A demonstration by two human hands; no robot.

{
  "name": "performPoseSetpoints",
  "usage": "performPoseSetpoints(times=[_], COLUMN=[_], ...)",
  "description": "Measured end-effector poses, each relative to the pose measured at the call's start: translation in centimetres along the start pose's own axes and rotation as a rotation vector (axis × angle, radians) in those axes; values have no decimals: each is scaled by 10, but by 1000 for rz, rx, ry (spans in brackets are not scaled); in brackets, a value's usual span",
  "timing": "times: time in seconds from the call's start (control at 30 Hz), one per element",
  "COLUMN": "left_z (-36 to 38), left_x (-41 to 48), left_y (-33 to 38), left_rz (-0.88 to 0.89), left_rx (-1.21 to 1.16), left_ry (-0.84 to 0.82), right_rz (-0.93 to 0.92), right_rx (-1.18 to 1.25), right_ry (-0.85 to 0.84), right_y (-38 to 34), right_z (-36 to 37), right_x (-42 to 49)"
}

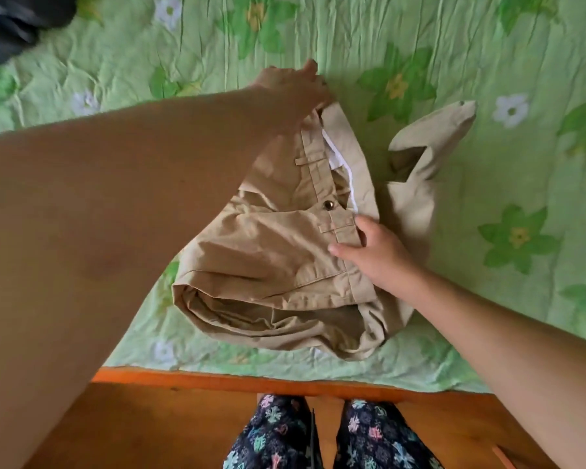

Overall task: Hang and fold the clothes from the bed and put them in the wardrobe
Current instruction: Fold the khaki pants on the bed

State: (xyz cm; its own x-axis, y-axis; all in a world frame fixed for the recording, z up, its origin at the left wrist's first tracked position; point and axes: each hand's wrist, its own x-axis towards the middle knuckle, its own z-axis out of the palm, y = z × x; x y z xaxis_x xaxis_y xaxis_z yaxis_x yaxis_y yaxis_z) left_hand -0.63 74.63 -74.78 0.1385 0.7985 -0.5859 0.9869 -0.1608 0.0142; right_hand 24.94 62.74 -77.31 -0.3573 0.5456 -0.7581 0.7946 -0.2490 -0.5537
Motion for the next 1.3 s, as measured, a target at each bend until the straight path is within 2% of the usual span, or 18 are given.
performPoseSetpoints(times=[0.1,0.23,0.37,0.5,0.63,0.8,0.9,1.03,1.3], left_z=[-9,-31,-88,-157,-228,-303,-336,-367,-435], left_x=[-16,-59,-128,-215,-299,-377,-416,-468,-545], left_y=[5,-8,-36,-48,-51,-40,-31,-31,-42], left_rz=[-67,-124,-159,-266,-251,-256,-238,-215,-172], left_rx=[-34,0,-28,-35,-9,-71,-74,-102,-213], left_ry=[29,48,121,185,216,369,480,567,856], right_rz=[25,24,-124,-328,-489,-535,-485,-490,-591], right_rx=[-18,-146,-294,-547,-745,-774,-788,-804,-848], right_ry=[-57,-13,83,191,280,337,374,504,894], right_y=[-5,-26,-61,-106,-159,-212,-226,-253,-361], right_z=[-8,-24,-68,-129,-189,-225,-227,-244,-347], right_x=[-7,-29,-64,-110,-157,-217,-249,-299,-450])
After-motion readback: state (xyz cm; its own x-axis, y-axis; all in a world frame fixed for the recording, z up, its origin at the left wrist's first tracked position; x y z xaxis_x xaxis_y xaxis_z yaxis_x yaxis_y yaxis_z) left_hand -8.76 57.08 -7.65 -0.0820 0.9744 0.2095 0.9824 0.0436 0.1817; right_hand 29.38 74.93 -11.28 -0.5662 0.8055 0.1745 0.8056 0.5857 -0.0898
